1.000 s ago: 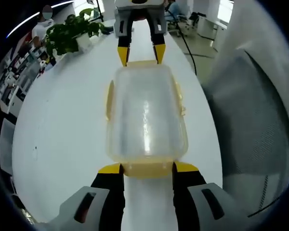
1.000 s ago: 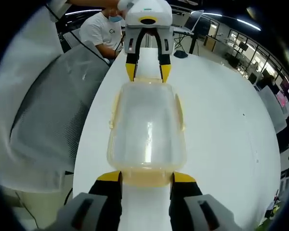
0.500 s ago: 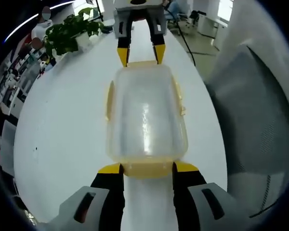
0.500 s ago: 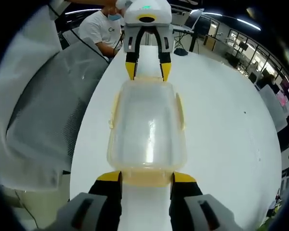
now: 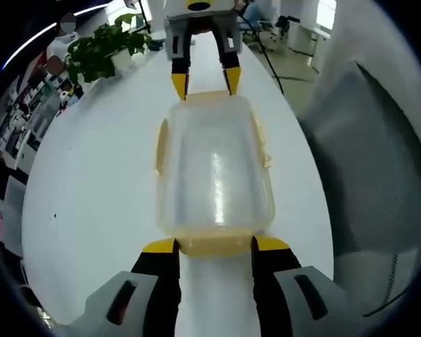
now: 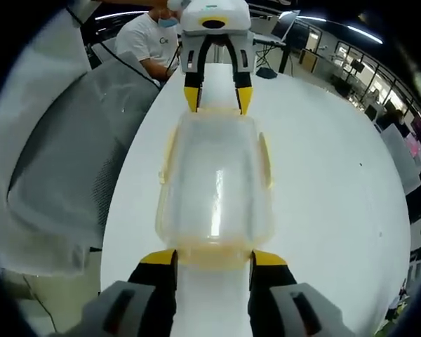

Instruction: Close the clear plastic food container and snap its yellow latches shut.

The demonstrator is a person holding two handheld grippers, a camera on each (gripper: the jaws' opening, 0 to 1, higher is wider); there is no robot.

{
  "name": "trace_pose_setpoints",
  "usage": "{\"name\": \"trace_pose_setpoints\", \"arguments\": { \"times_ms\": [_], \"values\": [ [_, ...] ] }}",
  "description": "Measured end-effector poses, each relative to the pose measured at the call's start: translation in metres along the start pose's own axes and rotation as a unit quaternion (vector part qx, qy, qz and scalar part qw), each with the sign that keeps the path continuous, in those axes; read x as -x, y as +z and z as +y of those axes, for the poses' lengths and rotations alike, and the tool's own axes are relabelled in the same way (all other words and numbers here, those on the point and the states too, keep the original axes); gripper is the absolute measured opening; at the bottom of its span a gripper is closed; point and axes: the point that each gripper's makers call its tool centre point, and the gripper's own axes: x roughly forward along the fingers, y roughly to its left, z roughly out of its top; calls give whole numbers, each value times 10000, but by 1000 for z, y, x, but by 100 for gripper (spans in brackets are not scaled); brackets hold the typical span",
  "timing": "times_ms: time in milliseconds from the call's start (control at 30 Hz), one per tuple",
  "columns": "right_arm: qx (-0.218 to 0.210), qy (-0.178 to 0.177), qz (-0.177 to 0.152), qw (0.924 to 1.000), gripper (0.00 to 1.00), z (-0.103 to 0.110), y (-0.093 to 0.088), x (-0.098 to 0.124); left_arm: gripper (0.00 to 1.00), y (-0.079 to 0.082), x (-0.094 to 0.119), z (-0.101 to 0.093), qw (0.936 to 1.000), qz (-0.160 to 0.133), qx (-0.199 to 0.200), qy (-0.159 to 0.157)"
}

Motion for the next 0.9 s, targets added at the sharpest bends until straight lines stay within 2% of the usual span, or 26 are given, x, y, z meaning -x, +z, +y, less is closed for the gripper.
{"name": "trace_pose_setpoints", "arguments": {
  "times_ms": [100,200,300,367,433,533,633,733,767,833,867,900],
  "values": [
    [36,-49,18,10000,39,-1,-3,2,39,-9,2,0,9999,116,-109,33],
    [-148,-77,-25,9999,38,-1,-6,9,43,-11,7,-1,9998,20,177,-2],
    [-348,-164,-108,9992,35,-2,-2,17,42,-11,9,-1,9994,-49,334,37],
    [-477,-243,-232,9983,33,-3,5,21,42,-6,12,-2,9970,-256,733,40],
    [-590,-320,-304,9973,30,-2,11,27,41,-3,16,1,9951,-384,901,96],
    [-770,-441,-366,9954,31,-2,18,30,43,5,19,0,9883,-596,1402,18],
    [-1298,-575,-400,9891,29,-3,21,30,45,14,23,-1,9815,-766,1754,-46],
    [-1702,-681,-525,9817,28,-2,26,30,45,14,24,3,9710,-818,2245,41],
    [-1930,-759,-527,9768,28,-4,25,30,44,15,24,5,9676,-857,2372,94],
    [-2192,-834,-534,9706,28,-4,25,30,43,12,25,7,9572,-824,2768,171],
    [-2407,-932,-480,9649,27,-6,23,30,44,13,25,6,9493,-867,3019,131],
    [-2549,-999,-589,9600,27,-9,26,31,45,11,25,7,9348,-873,3438,168]
  ]
}}
